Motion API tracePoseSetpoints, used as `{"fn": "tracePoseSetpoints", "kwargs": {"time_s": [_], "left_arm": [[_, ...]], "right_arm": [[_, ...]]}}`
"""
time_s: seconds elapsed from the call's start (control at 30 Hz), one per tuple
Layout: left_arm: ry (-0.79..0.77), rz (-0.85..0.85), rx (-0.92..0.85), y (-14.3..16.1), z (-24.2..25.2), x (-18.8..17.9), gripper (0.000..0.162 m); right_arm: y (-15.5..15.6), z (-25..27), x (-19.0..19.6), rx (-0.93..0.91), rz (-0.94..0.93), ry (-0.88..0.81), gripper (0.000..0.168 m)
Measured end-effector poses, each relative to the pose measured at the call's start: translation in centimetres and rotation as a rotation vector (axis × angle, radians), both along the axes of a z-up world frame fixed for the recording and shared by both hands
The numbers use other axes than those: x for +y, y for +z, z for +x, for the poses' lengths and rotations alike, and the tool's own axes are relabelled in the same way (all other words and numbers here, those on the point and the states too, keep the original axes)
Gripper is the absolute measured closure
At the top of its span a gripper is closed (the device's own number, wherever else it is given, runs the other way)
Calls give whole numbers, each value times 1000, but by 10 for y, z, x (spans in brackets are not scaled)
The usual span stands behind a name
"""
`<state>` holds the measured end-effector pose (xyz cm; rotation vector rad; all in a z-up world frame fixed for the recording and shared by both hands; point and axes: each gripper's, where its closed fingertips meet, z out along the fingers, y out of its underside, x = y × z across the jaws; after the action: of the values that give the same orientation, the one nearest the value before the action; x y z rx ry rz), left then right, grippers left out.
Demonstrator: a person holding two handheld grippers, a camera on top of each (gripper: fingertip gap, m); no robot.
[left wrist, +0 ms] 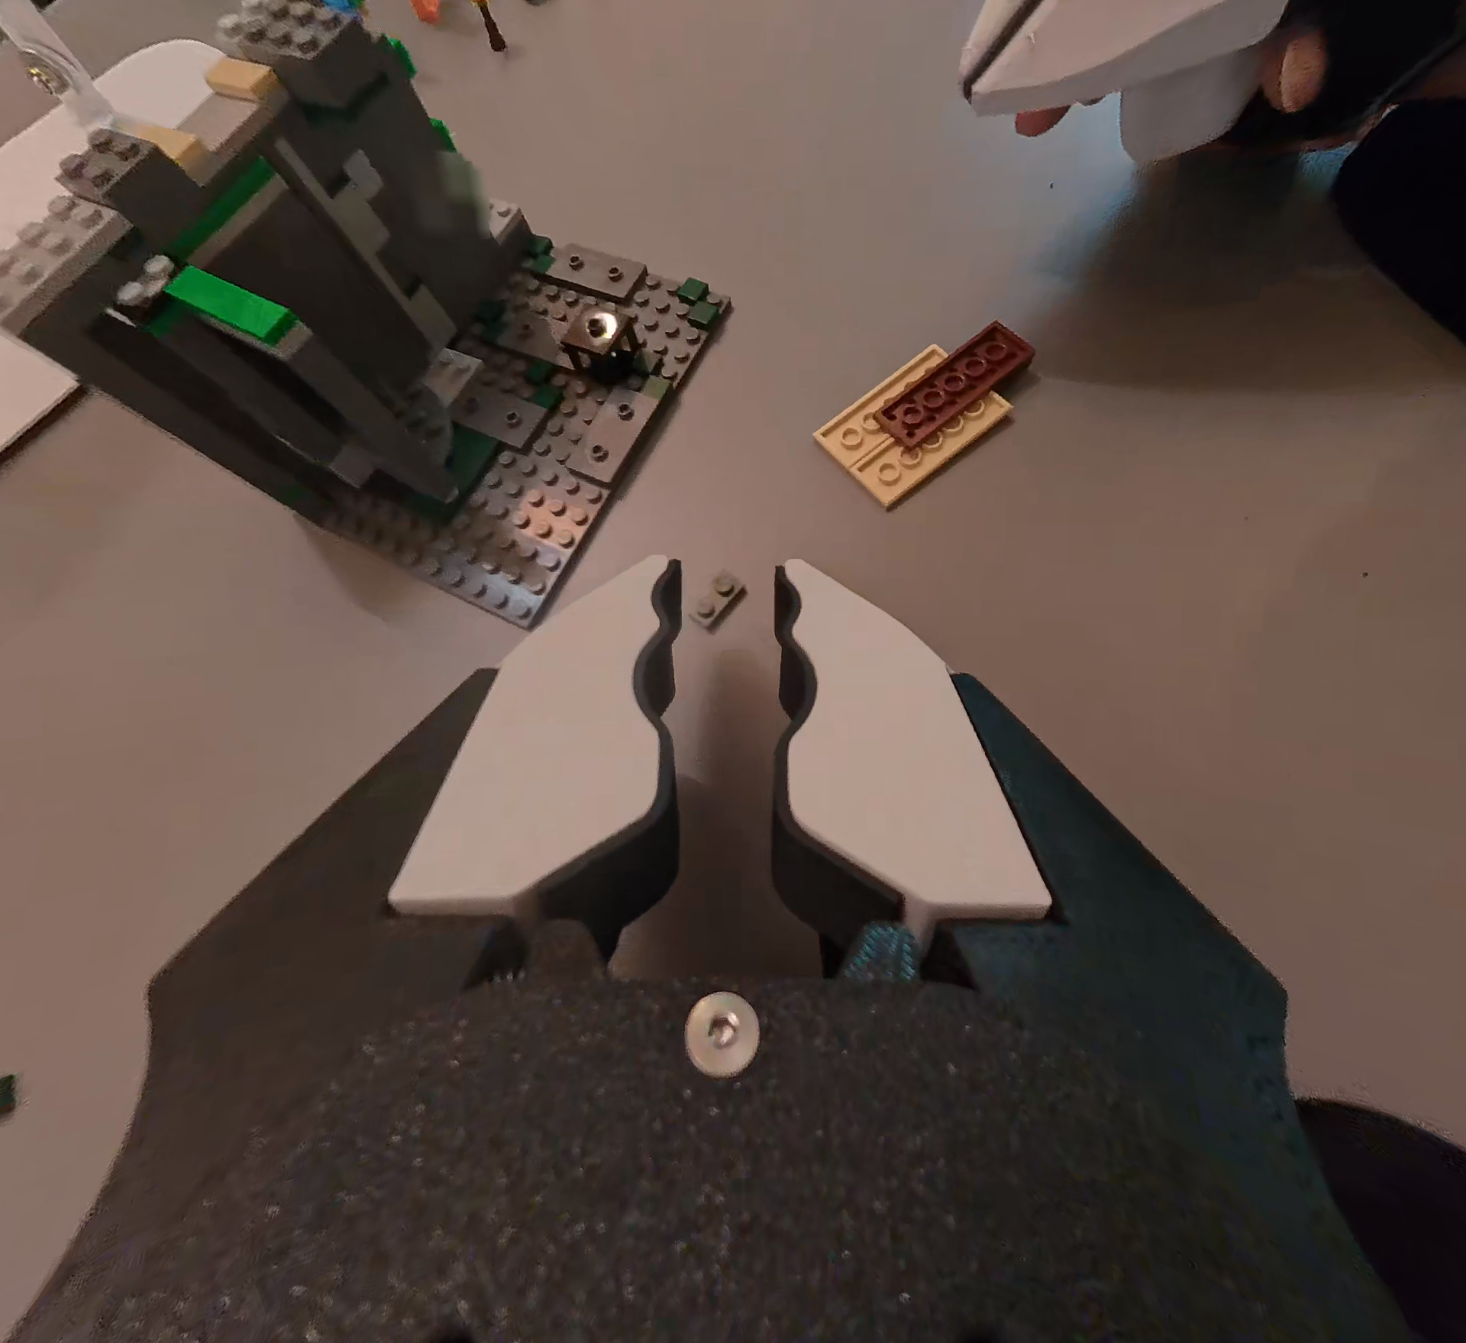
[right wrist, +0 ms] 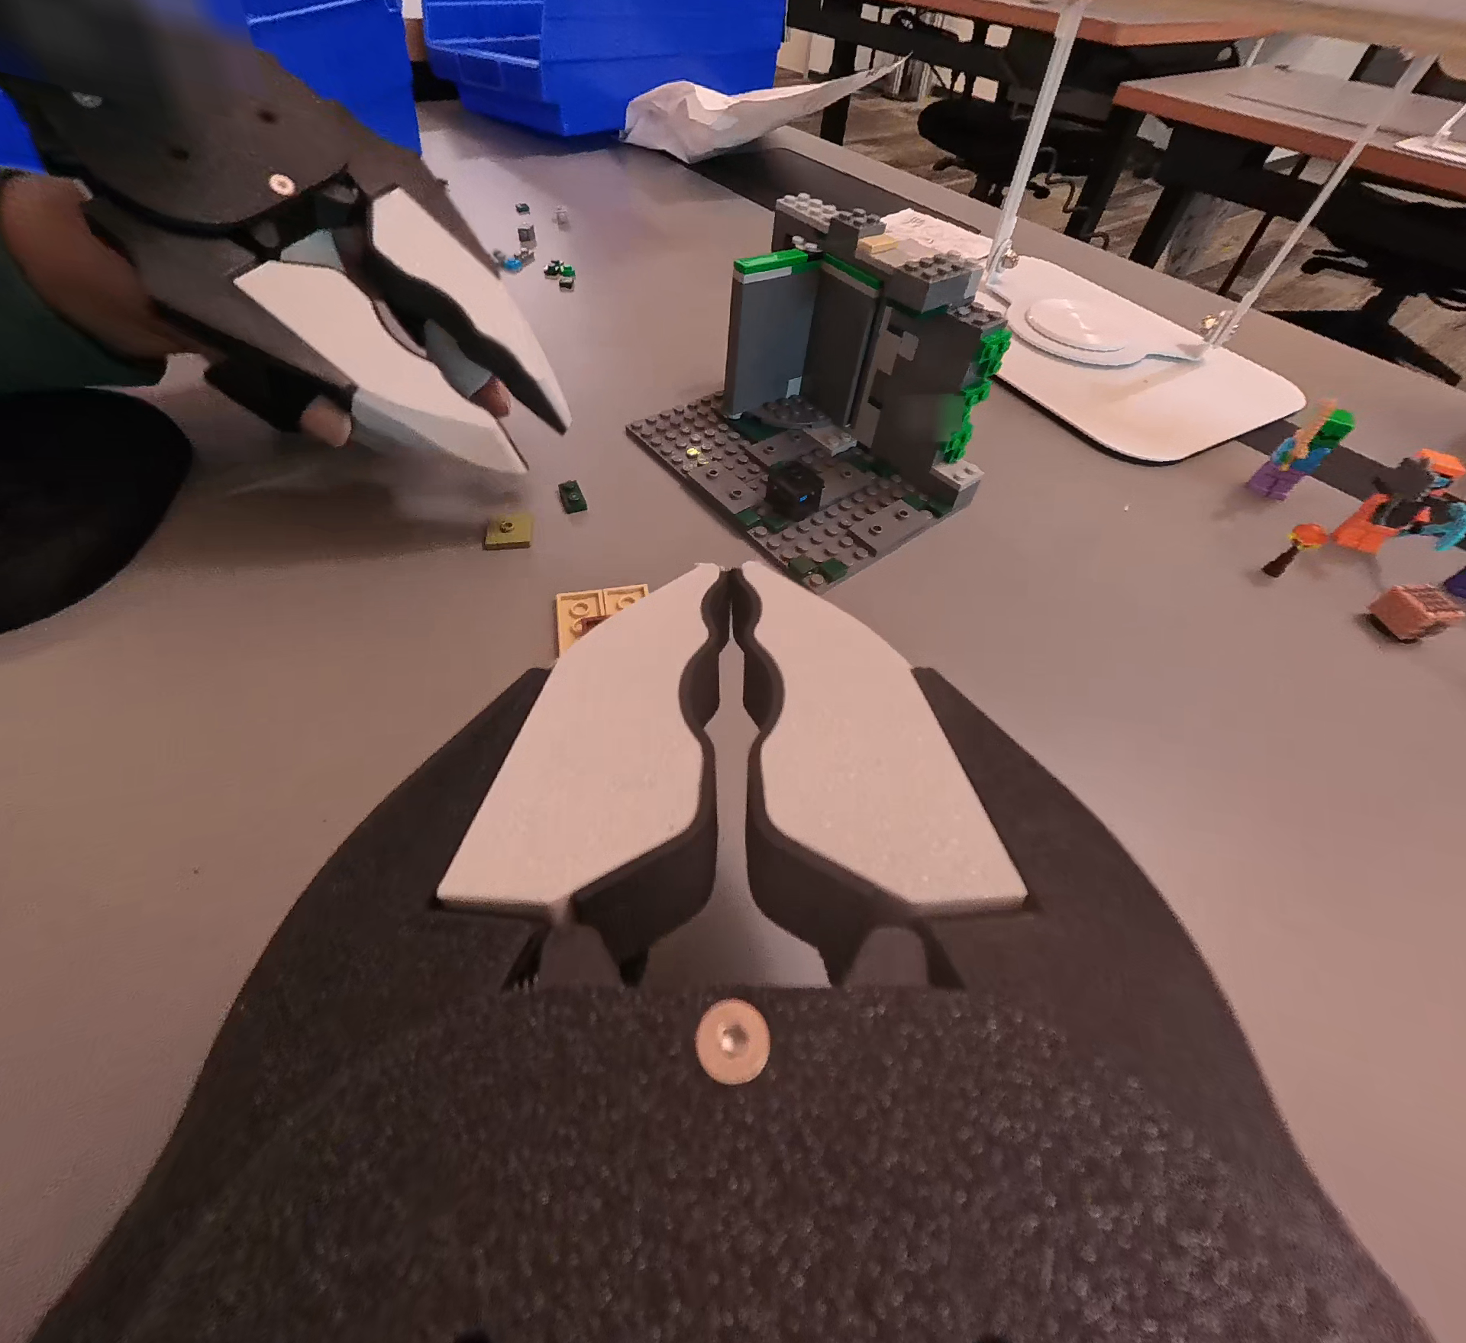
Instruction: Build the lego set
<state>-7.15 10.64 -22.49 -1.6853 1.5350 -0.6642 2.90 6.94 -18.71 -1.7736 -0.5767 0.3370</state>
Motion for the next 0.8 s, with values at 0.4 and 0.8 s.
{"fn": "tracePoseSetpoints", "kwargs": {"time_s": [0.4,0.8], "left_arm": [[-247,-54,183,-9,-5,9,141],[-364,-128,346,-27,-4,3,142]], "right_arm": [[-3,-5,-2,-13,-15,28,168],[-6,-10,-6,-33,-29,56,168]]}}
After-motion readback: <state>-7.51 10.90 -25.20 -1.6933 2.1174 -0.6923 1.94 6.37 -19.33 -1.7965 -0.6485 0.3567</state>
